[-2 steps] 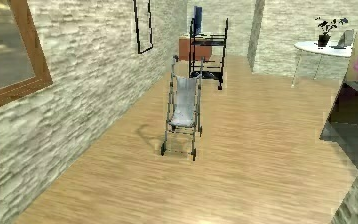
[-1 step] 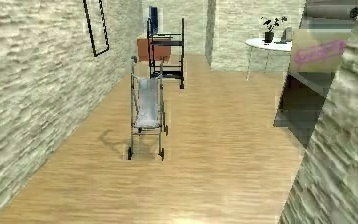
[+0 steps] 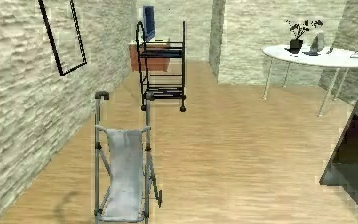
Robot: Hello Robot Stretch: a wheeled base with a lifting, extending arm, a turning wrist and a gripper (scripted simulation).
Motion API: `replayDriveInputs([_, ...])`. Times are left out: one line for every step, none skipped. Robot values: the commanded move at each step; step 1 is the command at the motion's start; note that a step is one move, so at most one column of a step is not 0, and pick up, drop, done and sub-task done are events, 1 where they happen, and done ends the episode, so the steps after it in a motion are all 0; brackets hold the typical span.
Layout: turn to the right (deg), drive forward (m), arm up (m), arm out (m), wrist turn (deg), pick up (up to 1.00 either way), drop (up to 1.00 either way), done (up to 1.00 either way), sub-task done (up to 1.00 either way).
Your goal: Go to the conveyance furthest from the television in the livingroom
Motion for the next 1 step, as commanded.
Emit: replayDriveInputs([18.0, 0.00, 0.00, 0.00, 0.0, 0.00, 0.00, 0.00, 0.00])
